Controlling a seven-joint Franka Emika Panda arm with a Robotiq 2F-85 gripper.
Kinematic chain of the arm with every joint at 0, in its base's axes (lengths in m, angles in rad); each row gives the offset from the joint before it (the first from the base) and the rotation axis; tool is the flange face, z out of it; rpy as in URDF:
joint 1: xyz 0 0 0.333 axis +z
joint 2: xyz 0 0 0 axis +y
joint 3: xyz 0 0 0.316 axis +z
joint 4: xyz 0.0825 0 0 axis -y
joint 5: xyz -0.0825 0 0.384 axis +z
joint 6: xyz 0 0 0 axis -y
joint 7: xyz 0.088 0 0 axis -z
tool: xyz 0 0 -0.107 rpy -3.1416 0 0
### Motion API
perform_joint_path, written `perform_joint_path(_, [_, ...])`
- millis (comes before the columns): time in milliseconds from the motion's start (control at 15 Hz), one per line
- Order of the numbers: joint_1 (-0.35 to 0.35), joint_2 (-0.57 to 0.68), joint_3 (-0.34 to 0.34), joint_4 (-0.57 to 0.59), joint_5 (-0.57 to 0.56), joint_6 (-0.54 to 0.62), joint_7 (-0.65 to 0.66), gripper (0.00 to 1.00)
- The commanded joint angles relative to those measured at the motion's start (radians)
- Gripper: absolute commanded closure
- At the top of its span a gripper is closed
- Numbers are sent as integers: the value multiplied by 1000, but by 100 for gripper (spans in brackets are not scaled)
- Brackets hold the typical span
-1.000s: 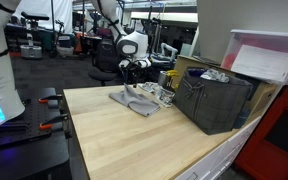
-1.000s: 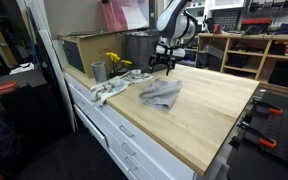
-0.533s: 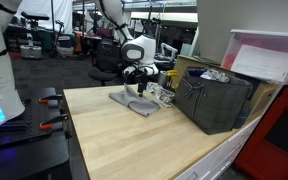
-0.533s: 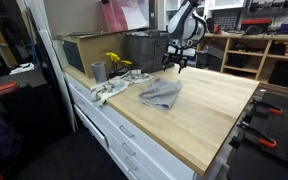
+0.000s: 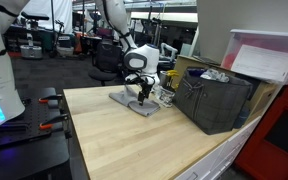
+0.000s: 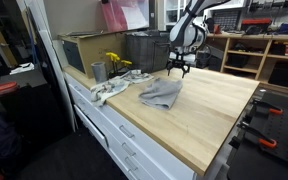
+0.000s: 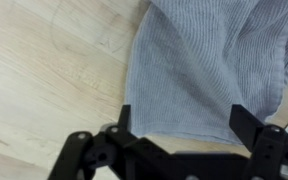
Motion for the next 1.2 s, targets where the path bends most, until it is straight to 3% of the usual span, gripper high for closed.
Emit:
perform_joint_path(0, [-4,61,-9,61,7,-28,42,0])
perform_joint_path(400, [-5,148,-15,96,5,-14,65,0])
perform_joint_path(467, [-2,158,-20,100,1,-9,64,25])
perform_joint_path(533, [-2,164,-24,106,1,-9,66,26])
perform_joint_path(1133, [19,136,-40,84,0,2,82,94])
